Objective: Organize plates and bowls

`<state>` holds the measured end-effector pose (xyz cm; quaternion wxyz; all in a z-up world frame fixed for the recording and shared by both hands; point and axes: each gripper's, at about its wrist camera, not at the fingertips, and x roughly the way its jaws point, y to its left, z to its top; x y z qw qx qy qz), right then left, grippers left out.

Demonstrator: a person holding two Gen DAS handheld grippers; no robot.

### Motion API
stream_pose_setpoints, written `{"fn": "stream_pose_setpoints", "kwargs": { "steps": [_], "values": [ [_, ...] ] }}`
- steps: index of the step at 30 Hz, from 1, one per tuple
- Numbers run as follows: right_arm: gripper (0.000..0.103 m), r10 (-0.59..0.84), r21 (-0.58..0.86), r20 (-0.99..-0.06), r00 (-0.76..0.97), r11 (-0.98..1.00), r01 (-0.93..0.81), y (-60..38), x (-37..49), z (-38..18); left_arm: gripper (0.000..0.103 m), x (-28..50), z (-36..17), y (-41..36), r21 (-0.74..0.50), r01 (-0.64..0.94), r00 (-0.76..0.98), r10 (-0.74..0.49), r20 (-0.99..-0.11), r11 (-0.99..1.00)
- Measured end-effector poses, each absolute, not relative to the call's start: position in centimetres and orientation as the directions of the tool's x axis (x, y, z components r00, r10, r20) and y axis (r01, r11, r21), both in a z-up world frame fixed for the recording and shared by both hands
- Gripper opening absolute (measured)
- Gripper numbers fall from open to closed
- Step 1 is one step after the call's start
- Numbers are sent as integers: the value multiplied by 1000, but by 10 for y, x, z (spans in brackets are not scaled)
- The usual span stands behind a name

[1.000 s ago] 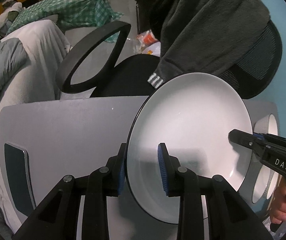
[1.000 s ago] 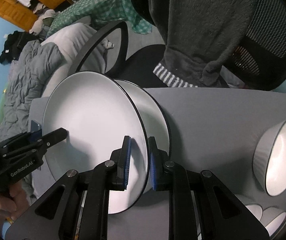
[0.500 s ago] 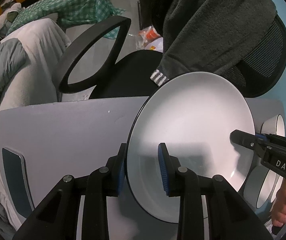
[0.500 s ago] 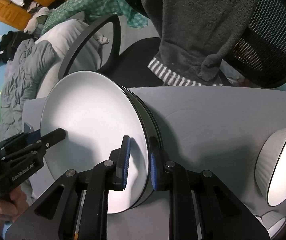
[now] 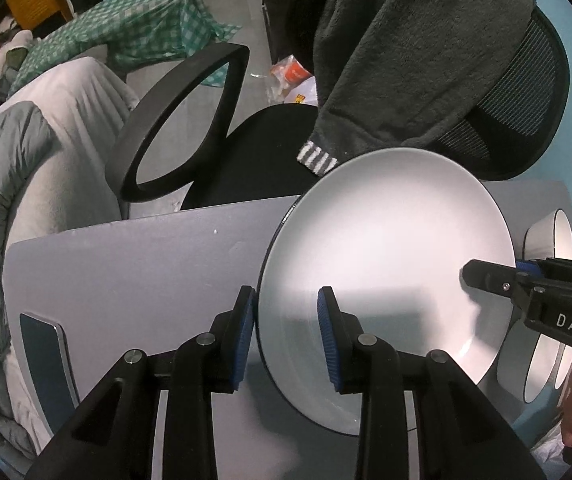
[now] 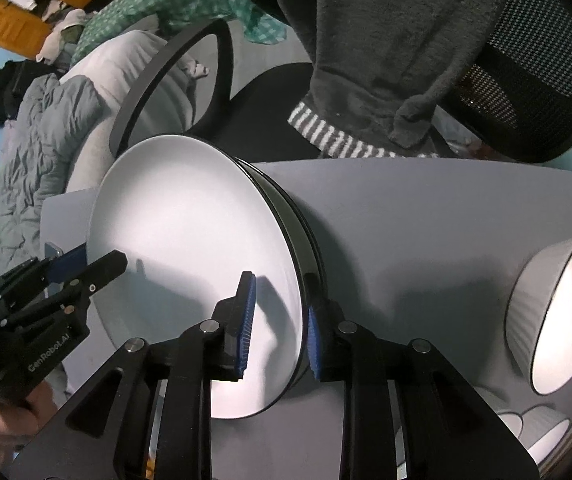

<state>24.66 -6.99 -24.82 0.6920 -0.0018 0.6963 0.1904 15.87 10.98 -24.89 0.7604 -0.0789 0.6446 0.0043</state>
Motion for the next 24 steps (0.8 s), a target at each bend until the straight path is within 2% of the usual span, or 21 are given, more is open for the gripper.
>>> {"fn": "stream_pose_setpoints", "kwargs": {
  "steps": [4, 9, 11, 16, 17, 18, 19, 24],
  "values": [
    [29, 269, 276, -961, -63, 926, -258, -72, 245, -246, 32, 156, -247, 108, -114, -104, 172, -95, -981, 988],
    [31, 252, 259, -966, -63, 932, -252, -72, 244, -244, 33, 151, -241, 109, -117, -113, 183, -95, -978, 987],
    [32, 244, 251, -968, -58, 934, -254, -71, 243, -243, 38, 147, -238, 110, -120, -122, 192, -95, -977, 985],
    [33, 223, 227, -974, -43, 938, -261, -70, 241, -240, 41, 136, -228, 112, -124, -137, 216, -92, -972, 983],
    [34, 213, 214, -976, -35, 940, -265, -70, 240, -239, 43, 135, -227, 112, -125, -140, 220, -92, -971, 982],
    [41, 187, 184, -982, -15, 943, -276, -69, 239, -237, 45, 132, -225, 113, -126, -145, 225, -91, -970, 981],
    [42, 183, 177, -983, -5, 943, -282, -70, 239, -237, 47, 129, -223, 114, -129, -153, 232, -91, -968, 980],
    [42, 191, 174, -981, 26, 937, -304, -66, 234, -227, 47, 116, -209, 116, -144, -181, 257, -95, -962, 973]
  ]
}}
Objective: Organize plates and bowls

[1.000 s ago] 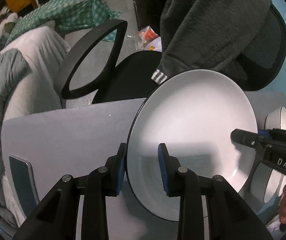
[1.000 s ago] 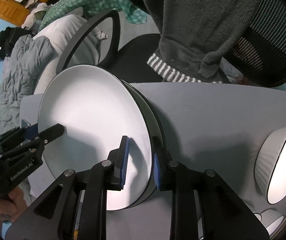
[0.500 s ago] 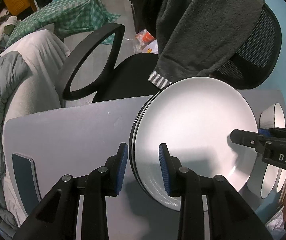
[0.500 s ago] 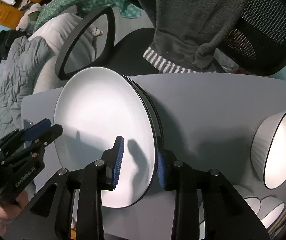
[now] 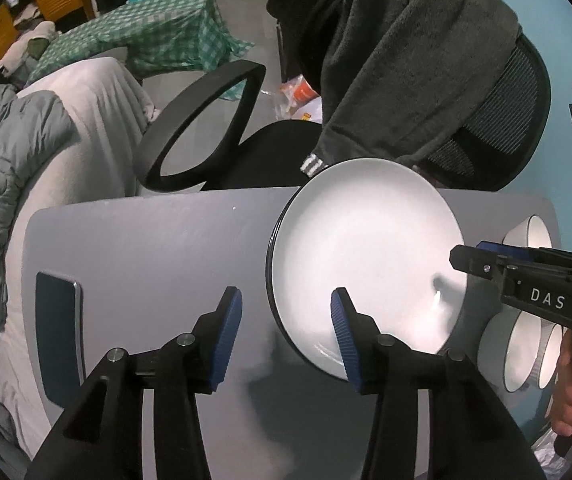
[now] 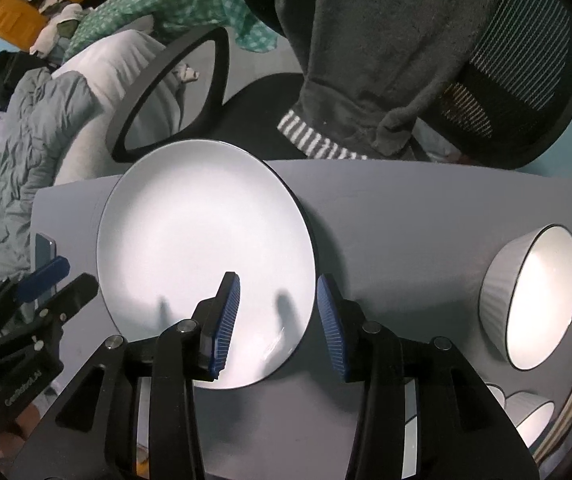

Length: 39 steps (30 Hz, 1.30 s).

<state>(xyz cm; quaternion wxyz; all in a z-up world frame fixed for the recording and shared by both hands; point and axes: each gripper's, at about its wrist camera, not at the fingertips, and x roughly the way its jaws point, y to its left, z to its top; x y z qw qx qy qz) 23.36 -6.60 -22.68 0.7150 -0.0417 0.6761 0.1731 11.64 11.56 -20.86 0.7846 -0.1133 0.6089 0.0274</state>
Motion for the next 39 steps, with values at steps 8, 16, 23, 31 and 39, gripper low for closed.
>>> {"fn": "stream_pose_setpoints", "kwargs": {
  "steps": [8, 16, 23, 31, 39],
  "values": [
    [42, 126, 30, -965, 229, 924, -381, -68, 211, -173, 53, 90, -161, 110, -153, -190, 382, -70, -921, 970],
    [55, 98, -67, -901, 423, 932, -357, -88, 187, -106, 53, 58, -111, 106, -192, -214, 497, -63, -866, 958],
    [64, 79, -84, -863, 499, 951, -296, -106, 166, -74, 69, 38, -81, 100, -180, -208, 559, -34, -828, 961],
    [64, 72, -58, -844, 532, 973, -224, -127, 139, -55, 69, 19, -55, 86, -110, -140, 611, -1, -792, 984],
    [64, 74, -28, -833, 548, 984, -175, -143, 113, -44, 78, 8, -51, 79, -139, -105, 606, -48, -794, 985]
  ]
}}
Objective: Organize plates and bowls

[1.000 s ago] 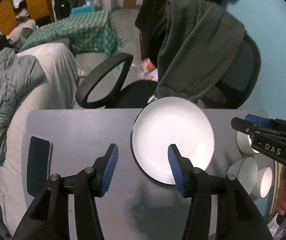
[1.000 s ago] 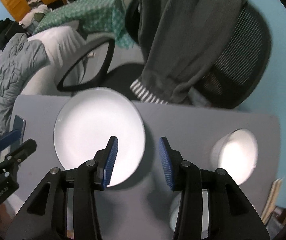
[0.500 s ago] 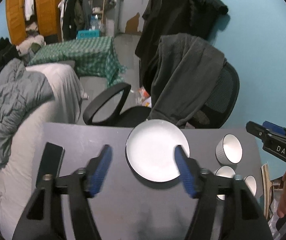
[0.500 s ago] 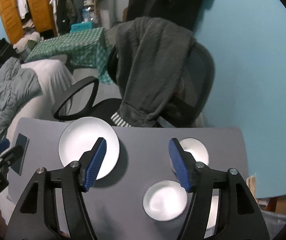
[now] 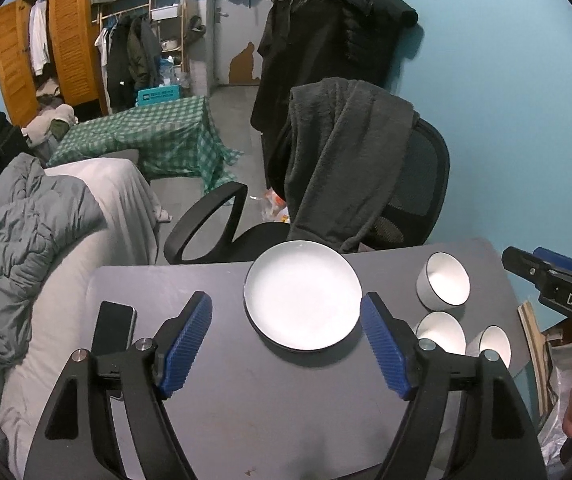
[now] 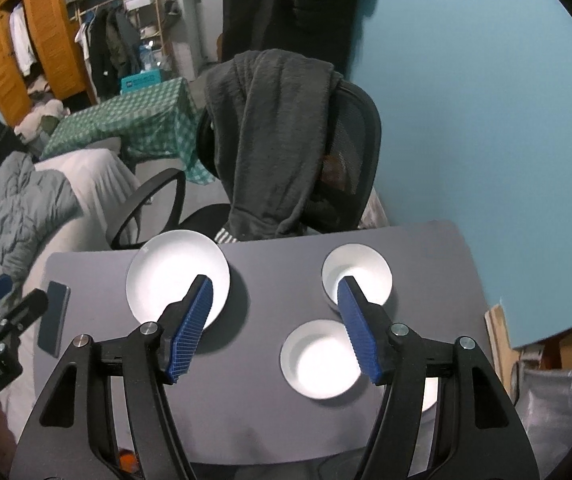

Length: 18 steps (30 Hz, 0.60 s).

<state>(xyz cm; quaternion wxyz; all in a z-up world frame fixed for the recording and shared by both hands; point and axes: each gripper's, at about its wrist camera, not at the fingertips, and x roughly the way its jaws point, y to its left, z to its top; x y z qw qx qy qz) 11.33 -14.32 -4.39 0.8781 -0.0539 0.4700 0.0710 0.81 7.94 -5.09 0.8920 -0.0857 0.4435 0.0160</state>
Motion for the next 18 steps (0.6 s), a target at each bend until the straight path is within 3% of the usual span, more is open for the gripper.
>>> {"fn": "stream_pose_setpoints", "kwargs": {
  "steps": [18],
  "values": [
    [64, 21, -15, -844, 536, 998, -62, -189, 91, -39, 79, 5, -46, 52, -168, -5, 582, -134, -802, 986]
  ]
}}
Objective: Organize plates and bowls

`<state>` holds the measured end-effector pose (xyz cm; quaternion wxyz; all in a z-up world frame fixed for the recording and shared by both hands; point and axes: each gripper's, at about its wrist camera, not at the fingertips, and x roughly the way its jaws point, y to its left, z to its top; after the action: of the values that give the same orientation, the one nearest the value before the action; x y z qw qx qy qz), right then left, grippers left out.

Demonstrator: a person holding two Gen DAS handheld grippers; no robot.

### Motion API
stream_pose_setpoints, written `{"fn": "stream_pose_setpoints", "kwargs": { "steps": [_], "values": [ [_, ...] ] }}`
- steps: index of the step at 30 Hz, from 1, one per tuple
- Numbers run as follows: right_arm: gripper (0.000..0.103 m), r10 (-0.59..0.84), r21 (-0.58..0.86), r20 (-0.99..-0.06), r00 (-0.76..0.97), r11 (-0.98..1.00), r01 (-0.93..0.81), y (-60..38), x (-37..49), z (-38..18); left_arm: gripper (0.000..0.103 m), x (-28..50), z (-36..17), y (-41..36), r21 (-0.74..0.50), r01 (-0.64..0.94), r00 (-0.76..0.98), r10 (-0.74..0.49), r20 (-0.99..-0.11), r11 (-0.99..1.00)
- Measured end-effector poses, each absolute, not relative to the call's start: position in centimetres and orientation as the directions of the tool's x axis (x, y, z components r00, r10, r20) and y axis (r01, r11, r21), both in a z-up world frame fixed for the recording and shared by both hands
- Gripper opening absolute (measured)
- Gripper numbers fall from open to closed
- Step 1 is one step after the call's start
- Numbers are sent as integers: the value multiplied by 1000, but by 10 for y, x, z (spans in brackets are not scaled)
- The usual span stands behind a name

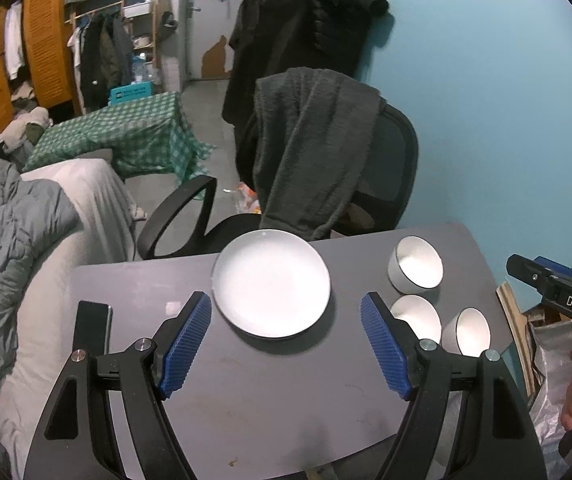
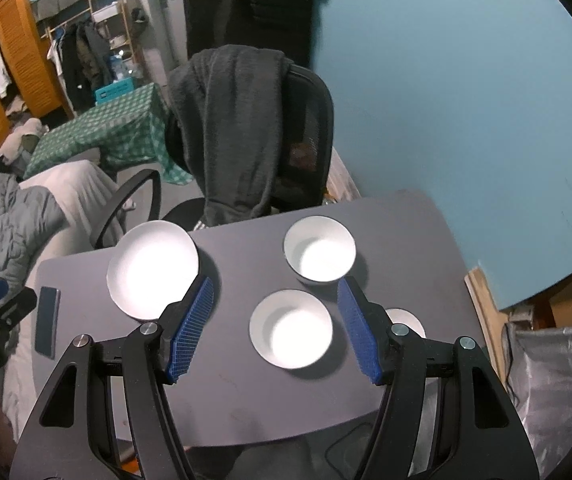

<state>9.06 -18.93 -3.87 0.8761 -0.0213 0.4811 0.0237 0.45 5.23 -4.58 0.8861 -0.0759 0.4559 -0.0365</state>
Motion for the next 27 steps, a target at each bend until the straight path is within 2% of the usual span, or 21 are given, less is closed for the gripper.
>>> {"fn": "stream_pose_setpoints", "kwargs": {
  "steps": [13, 27],
  "values": [
    [64, -49, -50, -854, 518, 999, 12, -232, 86, -40, 79, 21, -41, 0, -159, 123, 561, -201, -803, 980],
    [64, -49, -33, -878, 477, 999, 42, -282, 99, -51, 79, 48, -55, -56, -160, 162, 511, -221, -831, 974]
  ]
}}
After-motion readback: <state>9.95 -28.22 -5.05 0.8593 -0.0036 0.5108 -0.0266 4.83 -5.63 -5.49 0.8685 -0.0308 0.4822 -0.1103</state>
